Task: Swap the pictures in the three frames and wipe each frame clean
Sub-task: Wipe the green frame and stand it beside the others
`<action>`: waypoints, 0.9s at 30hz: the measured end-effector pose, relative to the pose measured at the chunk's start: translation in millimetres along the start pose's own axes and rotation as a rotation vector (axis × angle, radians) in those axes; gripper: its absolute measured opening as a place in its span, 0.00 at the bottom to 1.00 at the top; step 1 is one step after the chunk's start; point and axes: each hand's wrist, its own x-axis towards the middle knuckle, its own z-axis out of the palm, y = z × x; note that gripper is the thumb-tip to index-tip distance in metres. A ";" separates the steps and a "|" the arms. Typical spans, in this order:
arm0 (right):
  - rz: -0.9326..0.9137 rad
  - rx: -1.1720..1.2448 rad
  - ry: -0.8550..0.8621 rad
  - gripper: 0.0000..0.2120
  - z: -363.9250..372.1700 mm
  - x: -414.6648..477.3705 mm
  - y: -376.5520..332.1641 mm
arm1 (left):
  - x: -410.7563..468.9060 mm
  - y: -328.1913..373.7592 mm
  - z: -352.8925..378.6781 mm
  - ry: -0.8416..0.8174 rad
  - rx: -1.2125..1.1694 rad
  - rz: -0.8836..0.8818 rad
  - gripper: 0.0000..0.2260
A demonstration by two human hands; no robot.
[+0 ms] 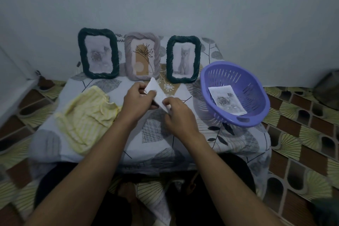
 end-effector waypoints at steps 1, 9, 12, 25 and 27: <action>0.013 0.034 0.040 0.11 0.6 0.2 -0.8 | -2.5 0.6 -0.9 -0.037 -0.052 0.015 0.11; 0.145 0.281 0.214 0.04 0.0 0.4 -2.8 | -5.6 -11.8 -1.4 0.233 0.060 0.056 0.09; 0.221 0.497 0.187 0.09 1.9 -0.5 -2.6 | -5.2 -11.9 5.3 0.066 -0.088 -0.001 0.17; 0.321 0.822 0.175 0.20 10.7 9.1 9.3 | -9.4 -27.1 22.2 0.075 -0.096 0.186 0.09; 0.306 0.829 0.197 0.19 11.1 7.5 10.2 | -8.4 -30.5 23.3 0.074 -0.099 0.169 0.11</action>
